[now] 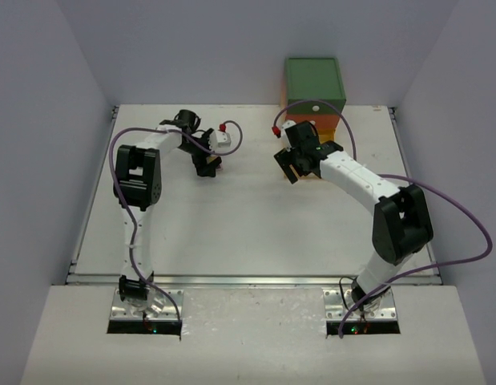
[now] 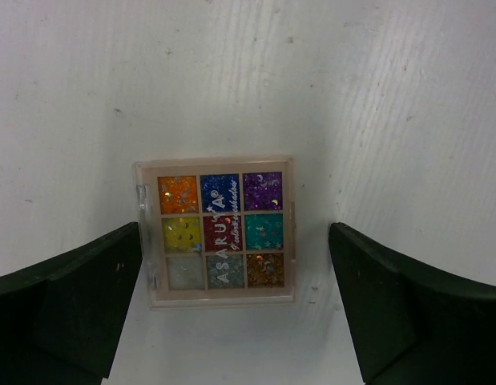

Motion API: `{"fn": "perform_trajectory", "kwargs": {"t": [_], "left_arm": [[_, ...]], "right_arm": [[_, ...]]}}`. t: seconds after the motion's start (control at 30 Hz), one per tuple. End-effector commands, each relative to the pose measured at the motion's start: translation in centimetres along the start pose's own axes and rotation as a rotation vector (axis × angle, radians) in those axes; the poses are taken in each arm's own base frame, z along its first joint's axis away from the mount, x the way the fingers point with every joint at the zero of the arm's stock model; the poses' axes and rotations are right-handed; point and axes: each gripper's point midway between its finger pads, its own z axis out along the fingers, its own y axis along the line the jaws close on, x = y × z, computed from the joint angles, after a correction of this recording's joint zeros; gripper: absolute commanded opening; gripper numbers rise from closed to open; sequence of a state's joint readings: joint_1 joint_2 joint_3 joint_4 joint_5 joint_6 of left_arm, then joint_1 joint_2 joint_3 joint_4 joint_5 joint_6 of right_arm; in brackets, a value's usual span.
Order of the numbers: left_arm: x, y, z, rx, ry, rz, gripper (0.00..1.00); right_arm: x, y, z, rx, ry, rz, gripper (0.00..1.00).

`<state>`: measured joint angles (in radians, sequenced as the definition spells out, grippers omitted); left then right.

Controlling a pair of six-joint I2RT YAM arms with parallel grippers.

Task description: Organize the makeup

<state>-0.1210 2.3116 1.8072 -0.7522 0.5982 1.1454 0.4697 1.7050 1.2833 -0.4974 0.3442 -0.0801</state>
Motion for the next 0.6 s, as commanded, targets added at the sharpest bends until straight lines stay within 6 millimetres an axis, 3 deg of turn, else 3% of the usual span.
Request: {"fn": "perform_trajectory", "kwargs": {"t": [0.0,0.1,0.23,0.37,0.47,0.57], "left_arm": [[5.0,-4.1,1.1,0.119,0.188,-0.024,0.81],[5.4,-4.3,1.5,0.112,0.2,-0.035,0.5],[5.2,-5.1,1.1,0.101,0.181,-0.033,0.3],[4.4,-6.5,0.1,0.065,0.127,-0.027,0.03],[3.3,-7.1,-0.9,0.016,0.067,-0.015,0.0],[2.0,-8.0,-1.9,-0.007,0.011,-0.02,0.0]], "right_arm": [[-1.6,0.2,-1.8,-0.008,-0.072,0.038,0.85],[-1.9,1.4,-2.1,-0.028,-0.082,0.027,0.85],[-2.9,4.9,-3.3,-0.201,-0.134,0.096,0.86],[-5.5,8.0,-5.9,-0.398,-0.294,0.262,0.86],[-7.5,9.4,-7.7,-0.512,-0.391,0.407,0.86],[-8.1,10.7,-7.8,-0.548,-0.405,0.449,0.86]]}}
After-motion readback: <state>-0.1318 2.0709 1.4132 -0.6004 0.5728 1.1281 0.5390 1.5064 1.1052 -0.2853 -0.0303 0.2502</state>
